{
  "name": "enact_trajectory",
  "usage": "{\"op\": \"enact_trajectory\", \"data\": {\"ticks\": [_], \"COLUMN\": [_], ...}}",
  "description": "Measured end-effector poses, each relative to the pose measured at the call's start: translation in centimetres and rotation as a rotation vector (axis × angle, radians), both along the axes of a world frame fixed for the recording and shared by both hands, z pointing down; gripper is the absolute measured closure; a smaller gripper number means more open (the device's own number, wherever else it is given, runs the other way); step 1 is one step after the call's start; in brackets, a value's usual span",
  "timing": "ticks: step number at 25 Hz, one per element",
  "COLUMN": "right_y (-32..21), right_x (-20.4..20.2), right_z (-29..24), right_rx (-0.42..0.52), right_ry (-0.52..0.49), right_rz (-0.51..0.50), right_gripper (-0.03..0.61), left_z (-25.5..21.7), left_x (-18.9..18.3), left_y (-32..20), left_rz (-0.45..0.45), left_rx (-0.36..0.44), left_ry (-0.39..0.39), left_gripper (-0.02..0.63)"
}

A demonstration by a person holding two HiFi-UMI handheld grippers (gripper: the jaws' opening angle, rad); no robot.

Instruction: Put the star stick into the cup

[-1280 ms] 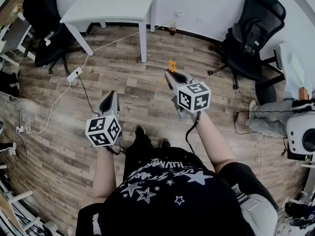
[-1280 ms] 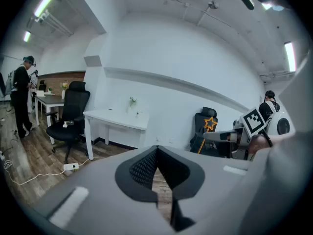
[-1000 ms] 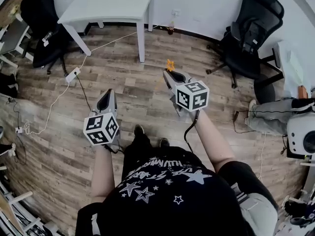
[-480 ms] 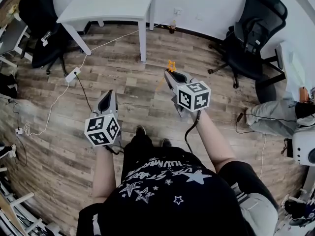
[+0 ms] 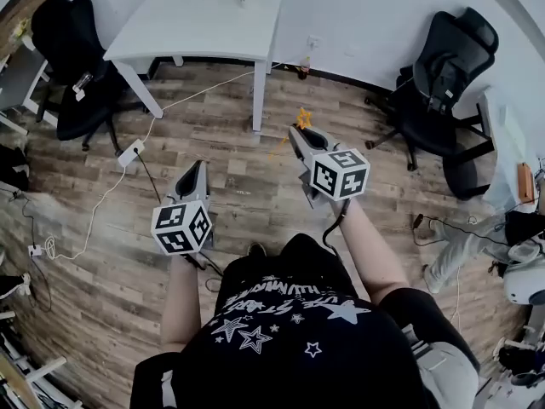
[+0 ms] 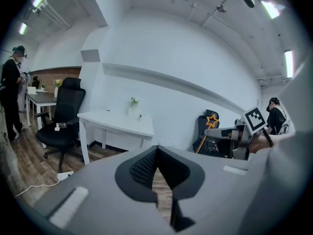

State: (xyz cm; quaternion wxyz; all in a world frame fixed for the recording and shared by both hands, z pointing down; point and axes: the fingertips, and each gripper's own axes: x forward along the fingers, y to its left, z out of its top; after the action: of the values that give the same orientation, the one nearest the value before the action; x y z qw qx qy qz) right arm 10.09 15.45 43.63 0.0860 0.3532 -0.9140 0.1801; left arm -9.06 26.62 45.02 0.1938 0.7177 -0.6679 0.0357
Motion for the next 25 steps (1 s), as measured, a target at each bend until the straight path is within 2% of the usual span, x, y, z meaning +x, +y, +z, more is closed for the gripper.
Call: {"op": "enact_trajectory", "data": {"ticks": [6, 13, 18, 25], "right_y": [-1.7, -7.5, -13.7, -24.6], "right_x": [-0.5, -2.6, -5.0, -6.7], "right_z": [2.2, 3.0, 3.9, 4.4], "right_rx": [-0.032, -0.035, -0.052, -0.083], "right_ry": [0.018, -0.028, -0.047, -0.055], "right_rz": [0.021, 0.012, -0.027, -0.056], "right_gripper": [0.548, 0.548, 0.548, 0.548], "left_z": [0.9, 0.8, 1.1, 1.3], "left_x": [-1.2, -3.5, -4.5, -5.4], "left_y": [-1.7, -5.3, -10.9, -21.2], "left_rz": [0.024, -0.009, -0.021, -0.038], "left_rx": [-0.015, -0.015, -0.028, -0.052], "left_ry": [0.0, -0.031, -0.046, -0.057], "left_gripper": [0.612, 0.612, 0.612, 0.612]}}
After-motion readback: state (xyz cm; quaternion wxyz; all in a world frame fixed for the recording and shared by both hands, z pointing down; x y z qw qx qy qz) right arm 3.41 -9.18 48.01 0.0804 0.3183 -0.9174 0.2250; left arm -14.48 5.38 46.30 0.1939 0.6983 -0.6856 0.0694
